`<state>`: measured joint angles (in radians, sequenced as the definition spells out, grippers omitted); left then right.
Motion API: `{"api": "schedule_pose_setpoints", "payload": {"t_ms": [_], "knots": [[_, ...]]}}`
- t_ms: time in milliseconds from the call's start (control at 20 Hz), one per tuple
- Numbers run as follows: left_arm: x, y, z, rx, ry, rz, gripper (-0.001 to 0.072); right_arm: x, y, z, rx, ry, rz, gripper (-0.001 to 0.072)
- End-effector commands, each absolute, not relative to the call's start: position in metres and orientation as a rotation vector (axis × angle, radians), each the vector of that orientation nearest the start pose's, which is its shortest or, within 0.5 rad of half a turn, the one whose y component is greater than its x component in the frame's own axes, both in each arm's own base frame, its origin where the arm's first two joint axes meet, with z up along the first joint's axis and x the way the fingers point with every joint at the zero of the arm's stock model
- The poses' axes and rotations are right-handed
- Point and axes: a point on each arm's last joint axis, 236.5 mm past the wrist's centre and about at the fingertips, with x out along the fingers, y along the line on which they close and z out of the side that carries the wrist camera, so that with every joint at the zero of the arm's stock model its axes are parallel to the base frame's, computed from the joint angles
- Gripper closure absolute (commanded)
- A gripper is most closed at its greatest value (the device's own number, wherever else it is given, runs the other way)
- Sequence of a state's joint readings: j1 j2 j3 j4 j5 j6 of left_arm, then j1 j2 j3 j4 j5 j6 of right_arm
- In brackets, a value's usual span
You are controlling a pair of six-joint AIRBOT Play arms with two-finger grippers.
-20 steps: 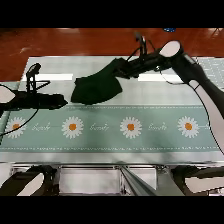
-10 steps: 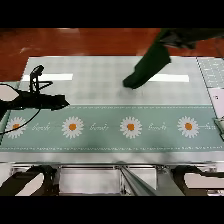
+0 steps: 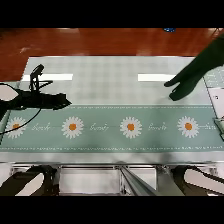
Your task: Fold the shirts.
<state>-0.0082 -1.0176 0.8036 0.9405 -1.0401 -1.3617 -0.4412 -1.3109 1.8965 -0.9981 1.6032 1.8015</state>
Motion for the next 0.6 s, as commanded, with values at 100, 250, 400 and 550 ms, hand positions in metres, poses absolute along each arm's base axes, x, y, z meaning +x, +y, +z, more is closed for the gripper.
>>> {"api": "schedule_pose_setpoints", "payload": {"t_ms": [100,250,400,550], "knots": [[0.318,-0.125,0.019,-0.421,1.168,-0.414,0.0688,0.289,-0.124,0.228,0.672,1.102,-0.420,0.0690],[0.318,-0.126,0.019,-0.412,1.167,-0.421,0.0688,0.237,-0.139,0.203,0.764,1.128,-0.578,0.0689],[0.315,-0.133,0.019,-0.383,1.166,-0.454,0.0687,0.169,-0.153,0.160,0.862,1.191,-0.793,0.0689],[0.309,-0.146,0.019,-0.359,1.176,-0.490,0.0688,0.091,-0.170,0.127,0.882,1.264,-1.059,0.0687]]}}
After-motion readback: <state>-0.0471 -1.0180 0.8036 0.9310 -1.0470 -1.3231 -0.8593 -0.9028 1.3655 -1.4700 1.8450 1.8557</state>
